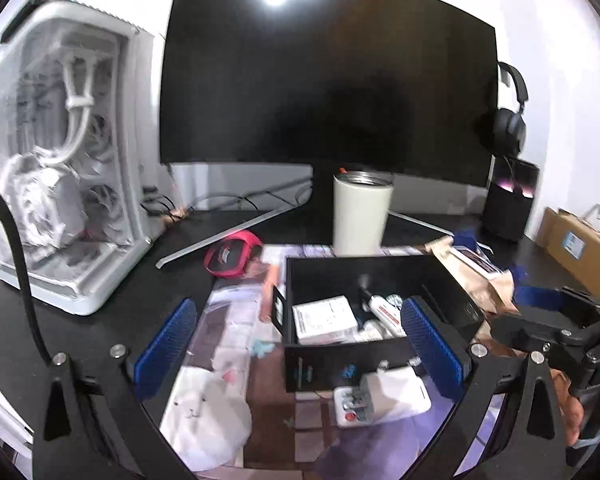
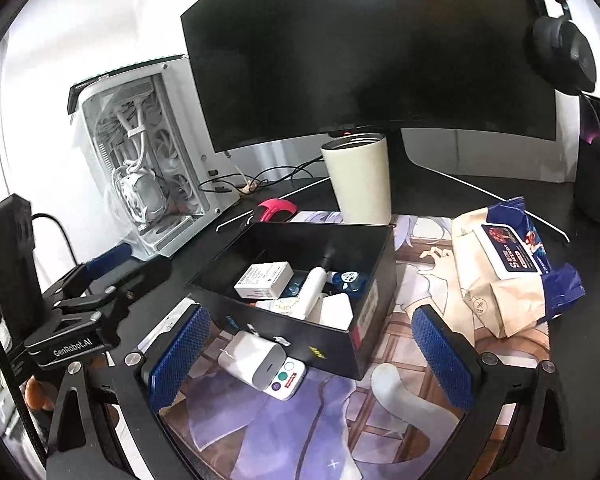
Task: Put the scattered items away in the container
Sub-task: 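Withdraw both grippers and move the right gripper toward the white charger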
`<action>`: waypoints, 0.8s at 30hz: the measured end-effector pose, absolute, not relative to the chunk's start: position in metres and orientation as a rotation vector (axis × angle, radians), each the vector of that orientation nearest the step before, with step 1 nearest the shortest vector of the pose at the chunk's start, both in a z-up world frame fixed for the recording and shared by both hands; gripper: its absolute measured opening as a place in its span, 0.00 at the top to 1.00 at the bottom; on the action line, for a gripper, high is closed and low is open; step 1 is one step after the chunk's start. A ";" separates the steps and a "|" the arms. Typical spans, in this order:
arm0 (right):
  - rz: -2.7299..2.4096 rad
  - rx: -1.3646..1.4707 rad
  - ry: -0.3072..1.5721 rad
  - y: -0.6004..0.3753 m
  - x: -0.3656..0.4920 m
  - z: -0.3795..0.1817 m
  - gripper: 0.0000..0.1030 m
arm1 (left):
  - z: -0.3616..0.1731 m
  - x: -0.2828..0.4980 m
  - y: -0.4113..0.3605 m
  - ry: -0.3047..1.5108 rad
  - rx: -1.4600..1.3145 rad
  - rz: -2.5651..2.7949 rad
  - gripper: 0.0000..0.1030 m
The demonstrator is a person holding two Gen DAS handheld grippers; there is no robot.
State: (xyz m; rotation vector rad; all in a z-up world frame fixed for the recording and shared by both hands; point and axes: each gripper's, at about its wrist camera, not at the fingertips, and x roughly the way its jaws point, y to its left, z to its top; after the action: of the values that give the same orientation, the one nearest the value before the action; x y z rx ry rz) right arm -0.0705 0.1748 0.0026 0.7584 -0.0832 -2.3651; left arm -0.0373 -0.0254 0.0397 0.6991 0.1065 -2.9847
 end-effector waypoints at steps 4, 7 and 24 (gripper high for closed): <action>-2.374 0.724 -0.052 0.171 -0.065 0.005 0.00 | 0.036 -0.041 -0.029 0.115 0.708 -2.986 0.00; -2.383 0.694 -0.034 0.171 -0.063 0.006 0.00 | 0.038 -0.038 -0.031 0.102 0.633 -2.962 0.00; -2.381 0.685 -0.019 0.167 -0.062 0.004 0.00 | 0.036 -0.035 -0.045 0.219 0.617 -2.943 0.00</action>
State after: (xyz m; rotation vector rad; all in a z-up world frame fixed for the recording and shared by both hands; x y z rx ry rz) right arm -0.0616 0.1666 0.0039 0.6855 -0.0192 -2.3809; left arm -0.0354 -0.0453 0.0356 0.6173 0.2194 -2.9430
